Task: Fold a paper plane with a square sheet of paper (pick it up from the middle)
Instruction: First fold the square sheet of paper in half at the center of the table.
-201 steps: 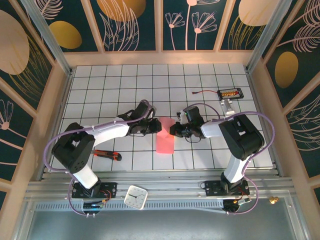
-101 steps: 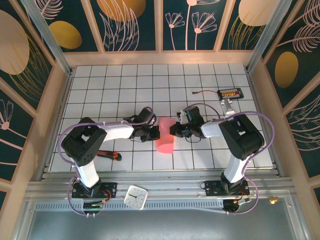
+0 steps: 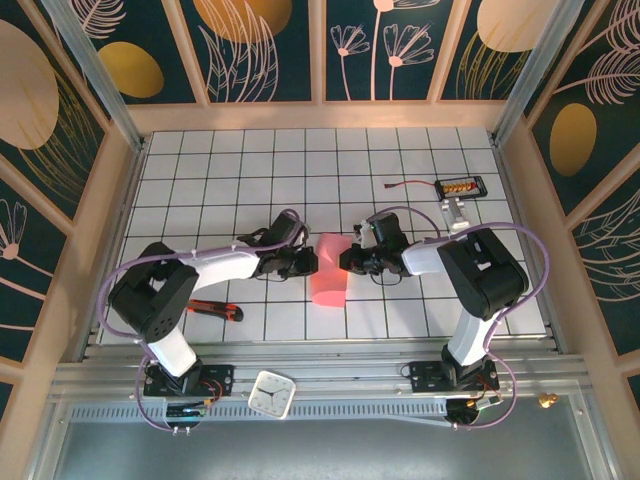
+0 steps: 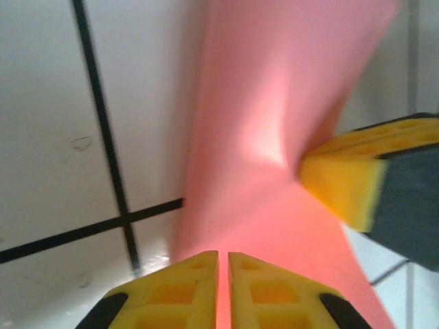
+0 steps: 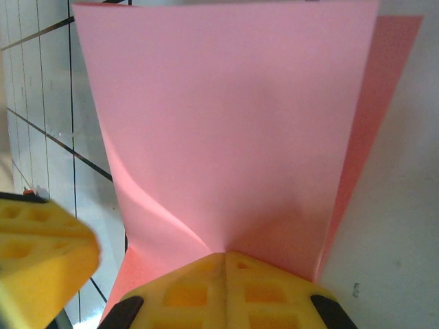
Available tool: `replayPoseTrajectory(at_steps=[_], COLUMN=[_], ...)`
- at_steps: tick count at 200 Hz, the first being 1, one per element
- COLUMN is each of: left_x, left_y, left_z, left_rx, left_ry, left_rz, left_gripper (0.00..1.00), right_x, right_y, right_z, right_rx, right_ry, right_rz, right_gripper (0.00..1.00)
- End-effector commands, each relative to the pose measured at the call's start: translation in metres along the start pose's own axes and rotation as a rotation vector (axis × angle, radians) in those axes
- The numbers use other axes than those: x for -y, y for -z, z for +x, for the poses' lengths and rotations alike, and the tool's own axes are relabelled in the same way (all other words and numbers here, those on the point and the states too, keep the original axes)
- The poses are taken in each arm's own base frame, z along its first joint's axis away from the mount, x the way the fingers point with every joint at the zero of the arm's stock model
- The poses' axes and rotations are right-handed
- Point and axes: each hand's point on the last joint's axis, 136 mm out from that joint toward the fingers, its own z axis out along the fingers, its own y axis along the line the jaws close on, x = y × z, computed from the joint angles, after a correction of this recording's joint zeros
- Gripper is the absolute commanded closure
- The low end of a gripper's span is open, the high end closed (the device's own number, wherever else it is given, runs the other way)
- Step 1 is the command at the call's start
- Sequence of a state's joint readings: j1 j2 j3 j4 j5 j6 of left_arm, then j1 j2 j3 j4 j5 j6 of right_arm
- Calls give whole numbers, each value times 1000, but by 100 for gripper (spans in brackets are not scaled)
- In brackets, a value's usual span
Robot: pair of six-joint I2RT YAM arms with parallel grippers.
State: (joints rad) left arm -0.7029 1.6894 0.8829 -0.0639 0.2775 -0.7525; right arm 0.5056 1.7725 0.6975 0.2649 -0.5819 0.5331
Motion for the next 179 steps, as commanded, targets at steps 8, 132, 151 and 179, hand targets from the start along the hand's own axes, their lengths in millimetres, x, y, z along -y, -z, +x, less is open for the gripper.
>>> replayPoseTrajectory(at_steps=[8,132,151,179], left_x=[26,-42,-16,7], left_y=[1,-9,3,8], left_z=[8,61,51,54], left_rx=[-42,-165,-125,-136], left_ry=[25,60,59,72], left_rz=[151,-64,40,162], left_gripper=[89,95,93,92], right_x=[73,74,74,74], right_y=[-3,-3,-2,-2], right_z=[47,47,46,46], right_rx=[-105,-110,-108,-107], right_ry=[-123,-119,-118,-119], right_rz=[252,261,264,262], right_gripper=[100,100,100,100])
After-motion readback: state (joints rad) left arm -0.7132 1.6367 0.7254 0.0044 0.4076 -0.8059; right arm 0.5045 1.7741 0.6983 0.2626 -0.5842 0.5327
